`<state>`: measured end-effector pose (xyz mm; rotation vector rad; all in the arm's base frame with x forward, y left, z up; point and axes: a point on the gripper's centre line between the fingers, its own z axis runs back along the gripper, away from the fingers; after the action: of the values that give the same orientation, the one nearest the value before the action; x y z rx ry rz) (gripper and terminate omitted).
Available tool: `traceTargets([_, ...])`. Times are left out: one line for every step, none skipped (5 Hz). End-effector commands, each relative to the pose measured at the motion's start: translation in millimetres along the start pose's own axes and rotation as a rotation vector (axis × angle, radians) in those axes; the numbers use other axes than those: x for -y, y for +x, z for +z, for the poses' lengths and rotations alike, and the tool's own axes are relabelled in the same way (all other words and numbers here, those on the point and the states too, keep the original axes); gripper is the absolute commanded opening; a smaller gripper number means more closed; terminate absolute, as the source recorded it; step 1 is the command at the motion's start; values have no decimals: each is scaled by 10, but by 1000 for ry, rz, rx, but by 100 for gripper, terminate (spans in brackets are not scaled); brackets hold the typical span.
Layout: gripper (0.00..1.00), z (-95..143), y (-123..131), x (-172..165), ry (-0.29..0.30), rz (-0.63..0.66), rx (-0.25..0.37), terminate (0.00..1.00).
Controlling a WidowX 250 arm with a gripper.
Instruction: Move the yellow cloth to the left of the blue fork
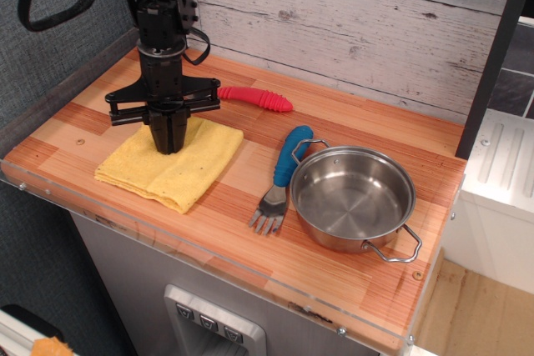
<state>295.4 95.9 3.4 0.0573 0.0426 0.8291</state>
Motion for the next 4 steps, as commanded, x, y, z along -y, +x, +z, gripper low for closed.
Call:
traceTargets([0, -143, -282, 224, 22, -104, -51, 0])
traceTargets([0, -123, -299, 240, 28, -90, -40, 0])
traceTargets([0, -123, -304, 251, 37, -98, -35, 0])
traceTargets([0, -131, -303, 244, 29, -116, -45, 0])
